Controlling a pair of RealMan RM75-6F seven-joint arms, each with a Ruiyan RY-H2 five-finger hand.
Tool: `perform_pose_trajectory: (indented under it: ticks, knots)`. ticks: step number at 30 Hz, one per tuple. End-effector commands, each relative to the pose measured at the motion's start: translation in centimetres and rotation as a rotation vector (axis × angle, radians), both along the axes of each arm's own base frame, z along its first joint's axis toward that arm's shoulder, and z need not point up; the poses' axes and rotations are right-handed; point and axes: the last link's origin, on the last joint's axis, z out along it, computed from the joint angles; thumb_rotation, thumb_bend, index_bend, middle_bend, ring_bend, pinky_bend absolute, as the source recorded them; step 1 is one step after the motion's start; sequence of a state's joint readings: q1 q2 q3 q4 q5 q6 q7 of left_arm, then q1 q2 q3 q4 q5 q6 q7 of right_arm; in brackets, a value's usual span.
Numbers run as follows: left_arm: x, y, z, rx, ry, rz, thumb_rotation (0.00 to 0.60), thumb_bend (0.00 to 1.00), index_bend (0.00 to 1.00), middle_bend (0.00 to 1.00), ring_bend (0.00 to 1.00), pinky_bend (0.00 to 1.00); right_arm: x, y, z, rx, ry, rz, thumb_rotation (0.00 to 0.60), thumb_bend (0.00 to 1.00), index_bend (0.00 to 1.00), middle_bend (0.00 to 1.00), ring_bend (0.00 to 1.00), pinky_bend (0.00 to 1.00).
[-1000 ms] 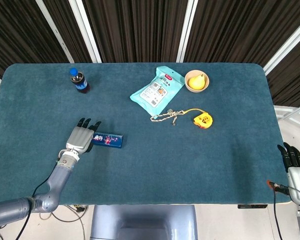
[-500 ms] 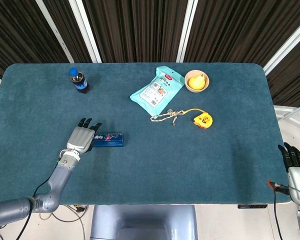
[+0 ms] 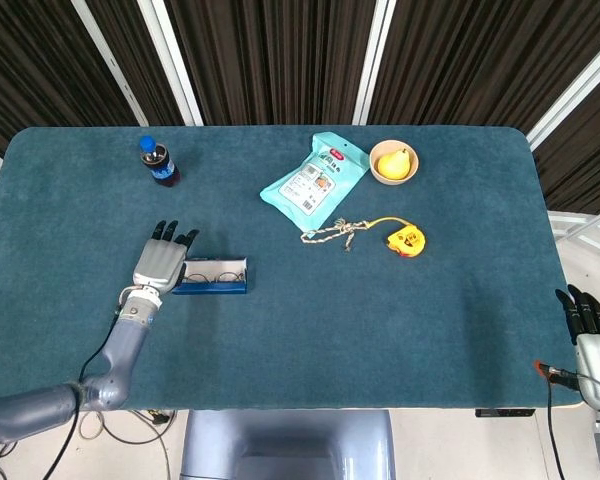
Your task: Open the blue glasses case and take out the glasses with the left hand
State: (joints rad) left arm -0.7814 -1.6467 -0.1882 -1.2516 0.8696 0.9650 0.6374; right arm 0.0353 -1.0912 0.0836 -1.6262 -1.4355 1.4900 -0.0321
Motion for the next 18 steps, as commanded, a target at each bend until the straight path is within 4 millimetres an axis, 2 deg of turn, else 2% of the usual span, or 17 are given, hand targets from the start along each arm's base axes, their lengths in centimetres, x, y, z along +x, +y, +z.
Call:
perform_pose_trajectory:
  ticks: [1, 3, 6, 8, 11, 12, 14, 16, 18]
  knots:
    - [2.1, 1.8, -0.5, 0.081, -0.041, -0.015, 0.600, 0.54, 0.12, 0.26, 0.00, 0.06, 0.0, 0.1, 0.0, -0.002, 0.000, 0.000, 0.600, 0.16, 0.00, 0.00, 0.00, 0.21]
    - [3.0, 2.2, -0.3, 0.117, -0.066, -0.028, 0.600, 0.53, 0.12, 0.25, 0.00, 0.06, 0.0, 0.1, 0.1, -0.002, 0.000, 0.000, 0.600, 0.16, 0.00, 0.00, 0.00, 0.21]
    - [3.2, 1.9, 0.0, 0.114, -0.077, -0.036, 0.600, 0.52, 0.11, 0.20, 0.00, 0.06, 0.0, 0.0, 0.1, -0.004, 0.000, 0.000, 0.600, 0.16, 0.00, 0.00, 0.00, 0.21]
    - [3.0, 0.9, 0.5, 0.088, -0.081, -0.039, 0.600, 0.49, 0.11, 0.19, 0.00, 0.07, 0.0, 0.0, 0.2, -0.005, -0.001, -0.001, 0.600, 0.16, 0.00, 0.00, 0.00, 0.21]
    - [2.4, -0.9, 1.4, 0.050, -0.084, -0.046, 0.600, 0.38, 0.10, 0.19, 0.03, 0.15, 0.0, 0.0, 0.2, -0.006, -0.002, 0.001, 0.600, 0.16, 0.00, 0.00, 0.00, 0.21]
    - [2.1, -1.6, 1.7, 0.036, -0.079, -0.051, 0.600, 0.34, 0.10, 0.22, 0.08, 0.21, 0.0, 0.0, 0.2, -0.007, -0.002, 0.003, 0.600, 0.16, 0.00, 0.00, 0.00, 0.21]
    - [1.6, -2.9, 2.6, 0.016, -0.057, -0.070, 0.600, 0.31, 0.10, 0.36, 0.26, 0.40, 0.0, 0.0, 0.3, -0.007, -0.002, 0.005, 0.600, 0.16, 0.00, 0.00, 0.00, 0.21]
    - [1.2, -3.9, 3.4, 0.006, -0.026, -0.102, 0.600, 0.30, 0.10, 0.59, 0.51, 0.63, 0.0, 0.0, 0.2, -0.007, -0.002, 0.006, 0.600, 0.16, 0.00, 0.00, 0.00, 0.21]
    - [0.6, -4.9, 4.0, -0.011, -0.012, -0.114, 0.600, 0.30, 0.10, 0.72, 0.64, 0.75, 0.0, 0.0, 0.2, -0.006, -0.003, 0.007, 0.600, 0.16, 0.00, 0.00, 0.00, 0.21]
